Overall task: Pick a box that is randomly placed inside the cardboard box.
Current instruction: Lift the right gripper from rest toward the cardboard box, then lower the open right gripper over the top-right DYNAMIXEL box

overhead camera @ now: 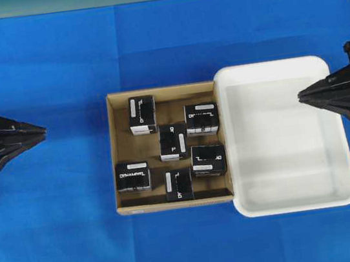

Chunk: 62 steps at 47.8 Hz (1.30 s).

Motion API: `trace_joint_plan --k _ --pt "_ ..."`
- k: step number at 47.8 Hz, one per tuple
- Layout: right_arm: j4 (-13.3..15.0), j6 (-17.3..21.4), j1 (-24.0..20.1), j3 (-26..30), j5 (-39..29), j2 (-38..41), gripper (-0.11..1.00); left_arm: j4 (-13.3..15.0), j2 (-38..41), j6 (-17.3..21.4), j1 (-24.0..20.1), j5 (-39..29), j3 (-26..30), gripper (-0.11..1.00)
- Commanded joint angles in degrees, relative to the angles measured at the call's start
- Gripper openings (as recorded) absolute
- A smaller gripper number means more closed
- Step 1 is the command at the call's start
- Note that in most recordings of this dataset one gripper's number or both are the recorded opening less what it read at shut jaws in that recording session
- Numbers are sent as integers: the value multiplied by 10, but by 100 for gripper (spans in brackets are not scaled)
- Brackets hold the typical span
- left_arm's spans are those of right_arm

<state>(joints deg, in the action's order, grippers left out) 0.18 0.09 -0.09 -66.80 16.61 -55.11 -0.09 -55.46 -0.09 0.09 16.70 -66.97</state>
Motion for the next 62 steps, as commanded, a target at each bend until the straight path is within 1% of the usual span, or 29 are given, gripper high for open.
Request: trace_joint_plan --k 1,3,6,8,11,14,17,23,26,31,38,43,50,54,56,62 --pt "-10 10 -9 17 -2 5 14 -4 4 -17 4 -9 18 14" --pt "-19 11 -13 25 -18 8 12 -5 3 -19 4 -13 20 13" --pt "-29 22 -13 49 -60 15 5 -6 -1 -20 3 -19 25 2" --pt "-35 35 -13 71 -103 23 3 -6 -4 -21 3 -25 27 -3" --pt "-40 52 -12 100 -156 33 3 -6 -7 -21 3 -41 31 -7" --pt "-40 76 -9 136 -212 47 3 -6 -9 -21 4 -63 35 -7" --pt "-39 93 -4 164 -252 62 3 -6 -9 -21 4 -91 40 -7" --pt "-41 113 0 215 -320 107 3 -6 -8 -21 6 -158 52 -7" --pt "-50 127 0 251 -369 146 3 -7 -10 -20 9 -179 57 -7" --pt "-51 139 1 308 -446 210 3 -6 -15 -20 11 -200 62 -7" --pt "-50 137 1 387 -548 307 3 -7 -29 -20 11 -227 63 -7" --pt "-51 136 1 440 -608 367 3 -7 -37 -21 10 -252 66 -7" --pt "-50 128 1 533 -704 446 3 -7 -47 -21 11 -265 67 -7" --pt "-51 109 1 582 -754 481 3 -7 -50 -21 11 -271 67 -7" --pt "-50 92 1 608 -781 503 3 -6 -50 -21 11 -274 68 -7" --pt "-53 56 2 672 -828 555 3 -7 -47 -21 10 -284 67 -7"
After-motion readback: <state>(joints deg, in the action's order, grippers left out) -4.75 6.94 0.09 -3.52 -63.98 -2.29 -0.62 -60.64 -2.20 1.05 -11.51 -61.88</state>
